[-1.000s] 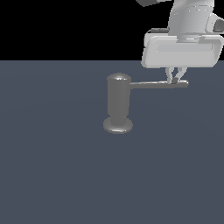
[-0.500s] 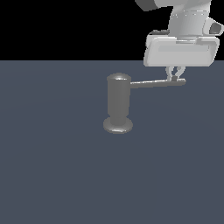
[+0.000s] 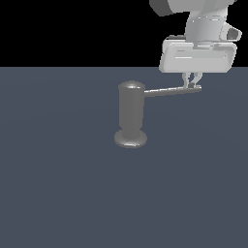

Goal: Turn on the faucet by rotating a designated handle.

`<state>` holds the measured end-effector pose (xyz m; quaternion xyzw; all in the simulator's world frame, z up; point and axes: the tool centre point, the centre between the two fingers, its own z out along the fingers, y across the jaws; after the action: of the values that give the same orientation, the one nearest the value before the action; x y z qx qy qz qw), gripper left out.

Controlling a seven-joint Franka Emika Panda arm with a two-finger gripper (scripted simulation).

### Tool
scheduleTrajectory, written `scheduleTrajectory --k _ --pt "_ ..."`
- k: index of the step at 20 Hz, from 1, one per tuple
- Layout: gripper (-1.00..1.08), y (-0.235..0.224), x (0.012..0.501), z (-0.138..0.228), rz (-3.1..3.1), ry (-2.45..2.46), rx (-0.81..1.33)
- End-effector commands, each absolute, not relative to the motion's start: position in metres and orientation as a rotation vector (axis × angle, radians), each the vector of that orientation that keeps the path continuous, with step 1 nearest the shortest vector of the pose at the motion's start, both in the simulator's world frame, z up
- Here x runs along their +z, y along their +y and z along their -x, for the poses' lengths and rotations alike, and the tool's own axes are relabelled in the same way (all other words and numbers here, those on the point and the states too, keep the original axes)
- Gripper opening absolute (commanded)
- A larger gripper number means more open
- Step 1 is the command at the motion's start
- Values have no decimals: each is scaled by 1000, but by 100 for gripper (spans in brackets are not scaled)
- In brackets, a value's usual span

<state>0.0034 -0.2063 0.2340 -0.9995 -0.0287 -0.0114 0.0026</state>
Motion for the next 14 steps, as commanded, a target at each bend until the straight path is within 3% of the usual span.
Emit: scheduleTrajectory --k 1,3,4,14 --pt "-100 -234 222 2 3142 -28 -2" --pt "-100 -236 221 0 3142 -27 -1" --pt "-100 -208 235 -11 3134 -96 -39" --pt "-100 -207 233 -41 3135 -82 -32"
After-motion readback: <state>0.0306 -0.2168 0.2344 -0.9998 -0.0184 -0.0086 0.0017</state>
